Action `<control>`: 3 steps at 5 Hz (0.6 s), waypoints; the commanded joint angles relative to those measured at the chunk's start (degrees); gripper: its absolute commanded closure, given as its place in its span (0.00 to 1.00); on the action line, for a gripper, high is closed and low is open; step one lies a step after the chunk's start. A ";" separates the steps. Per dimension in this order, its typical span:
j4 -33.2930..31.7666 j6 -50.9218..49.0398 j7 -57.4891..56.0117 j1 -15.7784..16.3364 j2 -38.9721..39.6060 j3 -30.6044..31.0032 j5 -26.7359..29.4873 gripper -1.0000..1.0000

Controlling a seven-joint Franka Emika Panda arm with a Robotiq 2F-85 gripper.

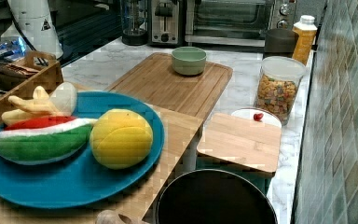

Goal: Open the drawer.

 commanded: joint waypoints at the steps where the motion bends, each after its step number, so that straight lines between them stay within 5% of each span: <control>1: -0.02 0.00 -0.03 -0.02 0.00 -0.04 -0.23 0.00; 3: -8.09 6.85 -17.68 -2.62 -3.78 -1.66 -1.11 0.00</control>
